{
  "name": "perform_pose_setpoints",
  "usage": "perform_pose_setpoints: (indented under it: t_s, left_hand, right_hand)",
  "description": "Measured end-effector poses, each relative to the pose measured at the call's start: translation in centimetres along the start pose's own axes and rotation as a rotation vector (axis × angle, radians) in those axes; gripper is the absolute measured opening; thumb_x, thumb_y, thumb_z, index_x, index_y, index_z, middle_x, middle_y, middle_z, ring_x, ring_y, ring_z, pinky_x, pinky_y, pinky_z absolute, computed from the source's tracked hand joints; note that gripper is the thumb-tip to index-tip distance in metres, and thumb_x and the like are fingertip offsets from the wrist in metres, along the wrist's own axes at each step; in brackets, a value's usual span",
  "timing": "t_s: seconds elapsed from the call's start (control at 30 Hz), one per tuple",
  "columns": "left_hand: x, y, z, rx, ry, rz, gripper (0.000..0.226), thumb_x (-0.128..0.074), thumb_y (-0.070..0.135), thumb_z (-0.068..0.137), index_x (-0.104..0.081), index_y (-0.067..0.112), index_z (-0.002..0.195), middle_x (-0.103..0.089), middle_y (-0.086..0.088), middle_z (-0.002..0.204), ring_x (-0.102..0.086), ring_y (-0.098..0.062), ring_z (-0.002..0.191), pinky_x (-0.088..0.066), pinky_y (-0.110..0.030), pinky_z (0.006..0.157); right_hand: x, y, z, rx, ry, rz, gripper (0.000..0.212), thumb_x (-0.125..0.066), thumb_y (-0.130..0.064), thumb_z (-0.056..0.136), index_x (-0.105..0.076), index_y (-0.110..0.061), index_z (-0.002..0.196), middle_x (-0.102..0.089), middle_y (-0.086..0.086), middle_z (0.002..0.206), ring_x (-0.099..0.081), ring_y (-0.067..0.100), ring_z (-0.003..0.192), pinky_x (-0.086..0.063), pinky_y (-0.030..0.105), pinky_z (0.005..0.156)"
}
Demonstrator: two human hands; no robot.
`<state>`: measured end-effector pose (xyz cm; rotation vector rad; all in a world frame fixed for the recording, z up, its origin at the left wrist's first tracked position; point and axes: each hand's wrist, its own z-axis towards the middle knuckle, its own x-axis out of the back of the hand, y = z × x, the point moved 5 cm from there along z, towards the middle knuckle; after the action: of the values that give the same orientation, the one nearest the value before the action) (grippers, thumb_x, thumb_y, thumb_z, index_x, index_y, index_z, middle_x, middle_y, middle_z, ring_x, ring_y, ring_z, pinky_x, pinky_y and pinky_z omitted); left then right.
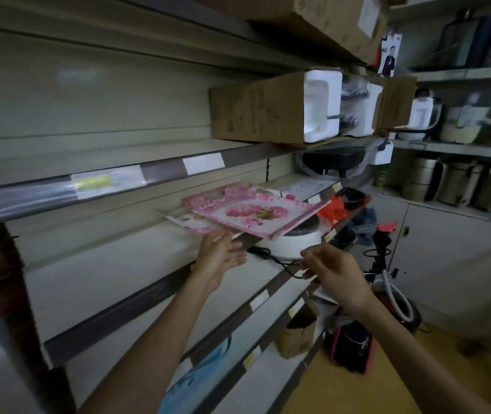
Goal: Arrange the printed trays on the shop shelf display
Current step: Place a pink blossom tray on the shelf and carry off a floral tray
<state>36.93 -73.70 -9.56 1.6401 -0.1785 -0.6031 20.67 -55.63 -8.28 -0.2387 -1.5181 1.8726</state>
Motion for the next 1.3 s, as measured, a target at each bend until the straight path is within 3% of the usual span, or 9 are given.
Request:
perform_pose_setpoints:
  t_s: [0.17, 0.27, 0.47, 0.67, 0.83, 1.0, 1.07, 1.2, 1.3]
  left_hand:
    - [-3.4, -3.8, 5.1, 0.155, 0.02, -0.044, 0.05, -0.049, 0.029, 0.1, -0.033, 0.014, 0.144, -0.051, -0.019, 0.121, -0.066, -0.033, 0.092, -0.058, -0.046, 0.078]
    - [-4.9, -4.4, 7.1, 0.177, 0.046, -0.109, 0.044, -0.049, 0.027, 0.1, -0.039, 0.012, 0.14, -0.055, -0.016, 0.126, -0.066, -0.031, 0.092, -0.058, -0.047, 0.076]
    - [-6.6, -3.7, 9.2, 0.177, 0.126, -0.259, 0.039, -0.054, 0.011, 0.098, -0.044, 0.006, 0.136, -0.061, -0.015, 0.125, -0.062, -0.033, 0.107, -0.06, -0.046, 0.063]
    - [-7.4, -3.2, 9.1, 0.035, 0.291, -0.234, 0.041, -0.043, -0.014, 0.09, -0.053, 0.007, 0.123, -0.063, -0.011, 0.105, -0.063, -0.023, 0.081, -0.057, -0.028, 0.045]
    - [-5.9, -2.5, 8.2, -0.06, 0.348, -0.164, 0.036, -0.044, -0.01, 0.09, -0.058, 0.005, 0.119, -0.069, -0.013, 0.105, -0.066, -0.023, 0.081, -0.055, -0.033, 0.063]
    - [-4.3, -1.8, 4.5, -0.102, 0.329, -0.115, 0.028, -0.045, -0.002, 0.097, -0.058, 0.008, 0.119, -0.07, -0.005, 0.1, -0.069, -0.02, 0.084, -0.06, -0.028, 0.055]
    - [-3.5, -1.8, 3.2, -0.106, 0.324, -0.027, 0.025, -0.045, 0.006, 0.099, -0.058, 0.014, 0.12, -0.07, -0.001, 0.099, -0.068, -0.018, 0.084, -0.059, -0.025, 0.053]
    - [-1.6, -2.0, 1.0, -0.149, 0.331, 0.176, 0.035, -0.049, 0.02, 0.1, -0.053, 0.026, 0.134, -0.067, 0.001, 0.119, -0.067, -0.019, 0.099, -0.055, -0.026, 0.074]
    - [-0.7, -2.5, -0.6, -0.152, 0.317, 0.242, 0.035, -0.052, 0.021, 0.098, -0.055, 0.028, 0.133, -0.067, 0.003, 0.12, -0.066, -0.017, 0.103, -0.053, -0.028, 0.084]
  right_hand:
    - [1.5, 1.5, 4.0, -0.003, 0.026, 0.004, 0.014, -0.054, -0.012, 0.098, -0.066, -0.005, 0.099, -0.073, 0.014, 0.083, -0.068, 0.02, 0.069, -0.053, 0.029, 0.061]
    - [2.2, 2.1, 6.0, 0.01, 0.024, -0.01, 0.013, -0.054, -0.013, 0.097, -0.066, -0.009, 0.096, -0.073, 0.01, 0.082, -0.068, 0.027, 0.069, -0.054, 0.037, 0.062]
    - [3.9, 3.0, 8.9, 0.059, -0.002, -0.053, 0.013, -0.052, -0.017, 0.098, -0.065, -0.013, 0.096, -0.073, 0.004, 0.084, -0.07, 0.015, 0.07, -0.054, 0.024, 0.06]
    - [5.5, 2.5, 11.7, 0.108, -0.045, -0.033, 0.012, -0.054, -0.016, 0.098, -0.065, -0.012, 0.095, -0.072, 0.004, 0.082, -0.069, 0.02, 0.072, -0.057, 0.032, 0.065]
    - [8.0, 1.9, 14.5, 0.153, -0.034, -0.053, 0.013, -0.052, -0.014, 0.098, -0.065, -0.009, 0.096, -0.071, 0.006, 0.083, -0.068, 0.016, 0.071, -0.056, 0.032, 0.064]
    - [9.5, 2.1, 17.6, 0.168, 0.025, -0.127, 0.011, -0.053, -0.017, 0.098, -0.063, -0.016, 0.094, -0.071, 0.001, 0.087, -0.068, 0.017, 0.077, -0.055, 0.031, 0.07]
    - [9.6, 2.5, 18.5, 0.151, 0.042, -0.155, 0.014, -0.052, -0.02, 0.098, -0.063, -0.013, 0.102, -0.069, 0.002, 0.094, -0.065, 0.014, 0.075, -0.05, 0.022, 0.063]
    - [9.4, 4.0, 19.6, 0.075, 0.047, -0.203, 0.025, -0.053, -0.027, 0.098, -0.06, -0.009, 0.114, -0.064, 0.005, 0.104, -0.06, 0.017, 0.087, -0.043, 0.022, 0.065]
    - [8.7, 5.6, 19.5, -0.055, -0.013, -0.12, 0.038, -0.052, -0.043, 0.094, -0.063, -0.007, 0.1, -0.069, 0.013, 0.097, -0.064, 0.027, 0.085, -0.052, 0.029, 0.064]
